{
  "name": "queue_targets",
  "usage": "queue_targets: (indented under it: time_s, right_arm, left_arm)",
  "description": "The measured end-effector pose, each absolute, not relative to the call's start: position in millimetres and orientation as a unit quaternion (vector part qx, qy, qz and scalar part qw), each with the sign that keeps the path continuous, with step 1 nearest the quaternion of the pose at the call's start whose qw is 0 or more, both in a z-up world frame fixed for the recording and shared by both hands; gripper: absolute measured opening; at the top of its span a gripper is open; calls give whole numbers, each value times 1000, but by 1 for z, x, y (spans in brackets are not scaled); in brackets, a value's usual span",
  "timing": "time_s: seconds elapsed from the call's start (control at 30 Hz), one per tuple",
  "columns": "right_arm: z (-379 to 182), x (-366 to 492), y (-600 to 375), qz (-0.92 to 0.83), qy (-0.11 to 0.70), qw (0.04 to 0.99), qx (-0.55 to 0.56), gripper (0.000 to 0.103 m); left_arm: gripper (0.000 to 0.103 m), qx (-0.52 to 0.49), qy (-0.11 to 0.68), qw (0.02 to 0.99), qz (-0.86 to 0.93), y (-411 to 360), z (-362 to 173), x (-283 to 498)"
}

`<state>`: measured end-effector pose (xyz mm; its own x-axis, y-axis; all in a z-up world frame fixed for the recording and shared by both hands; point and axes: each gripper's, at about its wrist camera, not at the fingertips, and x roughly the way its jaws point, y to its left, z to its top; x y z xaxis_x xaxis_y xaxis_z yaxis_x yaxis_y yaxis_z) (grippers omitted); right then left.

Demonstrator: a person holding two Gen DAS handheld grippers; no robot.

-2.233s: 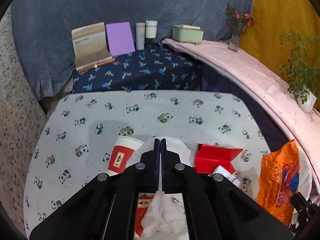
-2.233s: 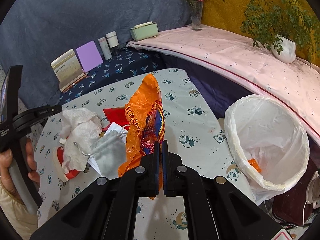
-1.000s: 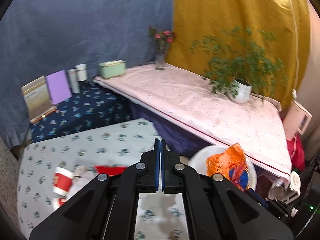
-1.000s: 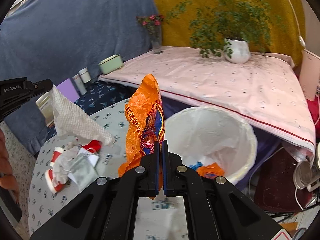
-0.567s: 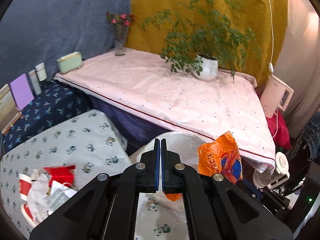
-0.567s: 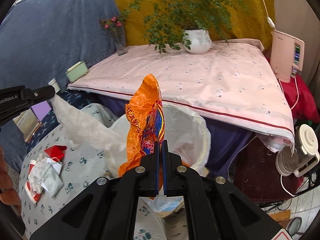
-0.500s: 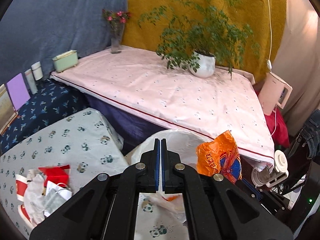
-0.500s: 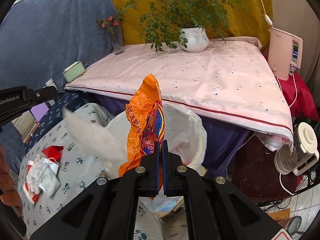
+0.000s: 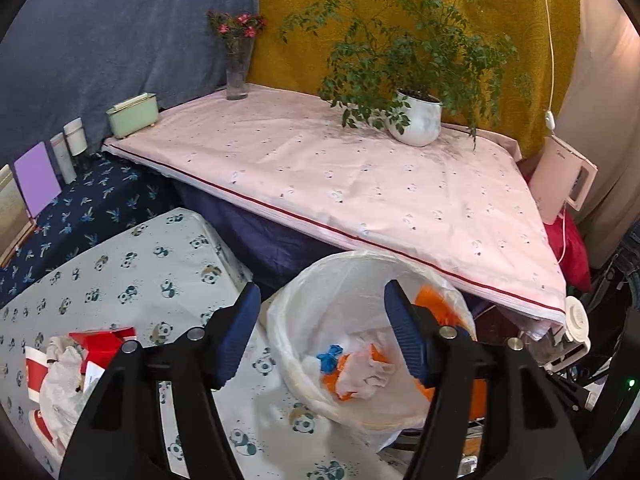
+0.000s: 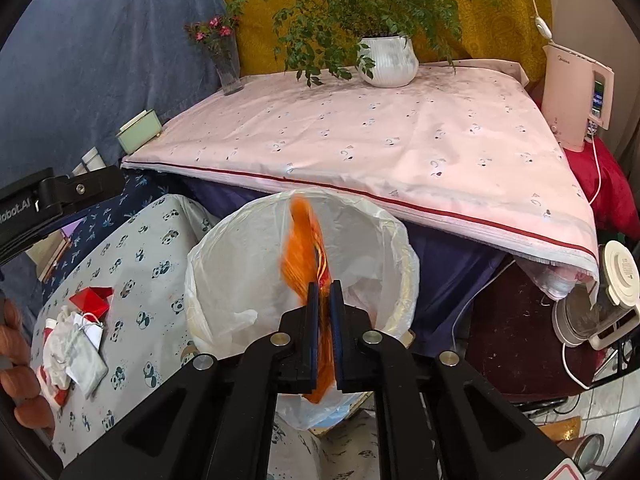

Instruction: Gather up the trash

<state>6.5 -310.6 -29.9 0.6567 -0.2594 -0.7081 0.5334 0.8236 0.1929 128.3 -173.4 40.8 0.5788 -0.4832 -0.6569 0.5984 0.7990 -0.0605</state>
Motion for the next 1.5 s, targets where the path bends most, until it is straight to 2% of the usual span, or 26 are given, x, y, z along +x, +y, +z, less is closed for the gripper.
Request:
queue_targets:
  time_s: [0.13,0.43,0.73,0.87,1.3,1.5]
  right_arm:
    - [-32,12,-306,-220,351,890,192,12]
    - [-28,18,-292,-212,351,894,180,15]
    - [-19,24,-261,-190,349,903,162,29]
    - [-13,28,-241,-173,348,909,153,33]
    - [-6,44,-158,-102,360,920,113,38]
    - [-7,50,-121,-73,366,923,97,46]
  left_arm:
    - [67,80,353,885,-292,-162,33,133]
    - [70,67,363,891,-263,-129,25,135]
    - [73,44,372,898,-228,-85,21,134]
    - [79,34,373,903,-209,-61,21,133]
    - [80,-4,377,915,-141,34,19,132]
    - [81,-7,375,922,-98,78,13,132]
